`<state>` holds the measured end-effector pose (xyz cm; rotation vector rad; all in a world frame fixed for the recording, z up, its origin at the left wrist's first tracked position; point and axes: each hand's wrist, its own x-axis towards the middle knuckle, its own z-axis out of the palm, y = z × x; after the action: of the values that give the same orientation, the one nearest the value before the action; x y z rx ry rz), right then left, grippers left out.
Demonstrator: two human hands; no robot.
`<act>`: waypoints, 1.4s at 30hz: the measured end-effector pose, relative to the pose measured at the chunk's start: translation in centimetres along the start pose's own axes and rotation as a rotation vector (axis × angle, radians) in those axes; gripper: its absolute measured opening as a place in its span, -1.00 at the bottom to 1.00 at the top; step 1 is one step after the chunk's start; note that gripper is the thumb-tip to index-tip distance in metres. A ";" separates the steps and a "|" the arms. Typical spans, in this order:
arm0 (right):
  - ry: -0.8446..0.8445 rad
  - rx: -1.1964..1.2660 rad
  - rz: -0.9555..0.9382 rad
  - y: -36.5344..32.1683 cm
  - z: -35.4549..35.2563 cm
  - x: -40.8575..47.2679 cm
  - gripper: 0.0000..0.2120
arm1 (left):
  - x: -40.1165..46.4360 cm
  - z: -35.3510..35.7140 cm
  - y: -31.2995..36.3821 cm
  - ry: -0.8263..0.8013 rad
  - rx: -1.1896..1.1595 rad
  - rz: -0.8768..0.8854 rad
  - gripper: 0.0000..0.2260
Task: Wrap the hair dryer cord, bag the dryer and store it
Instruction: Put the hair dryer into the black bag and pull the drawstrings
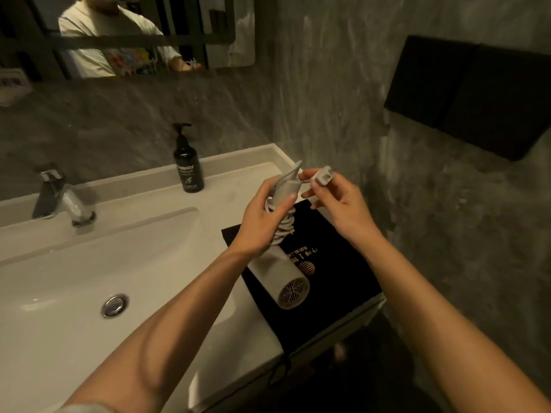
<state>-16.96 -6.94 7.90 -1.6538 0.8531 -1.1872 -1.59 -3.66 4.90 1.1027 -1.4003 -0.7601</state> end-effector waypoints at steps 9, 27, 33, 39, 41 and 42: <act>0.116 -0.026 -0.014 2.6 0.9 -1.4 -0.75 | 0.4 1.0 -2.1 0.028 0.100 0.002 -0.67; 0.118 -0.675 -0.341 3.0 0.3 -1.7 -0.55 | -1.3 1.0 0.8 0.070 -0.041 -0.007 -0.68; 0.102 -0.799 -0.348 2.2 0.5 -1.6 -0.53 | -1.3 1.2 1.2 0.045 -0.056 0.023 -0.74; -0.013 -0.852 -0.323 0.9 0.4 -1.4 -0.48 | -1.1 2.1 1.8 0.161 -0.133 0.010 -0.82; -0.040 -0.898 -0.326 0.7 0.6 -1.1 -0.46 | -1.2 2.1 2.0 0.192 -0.203 -0.001 -0.84; -0.061 -0.903 -0.326 0.6 0.5 -0.9 -0.47 | -1.3 1.9 2.1 0.192 -0.242 -0.012 -0.84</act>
<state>-16.74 -6.25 6.98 -2.6192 1.2122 -0.9998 -3.99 -2.05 6.04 0.9682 -1.1097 -0.7885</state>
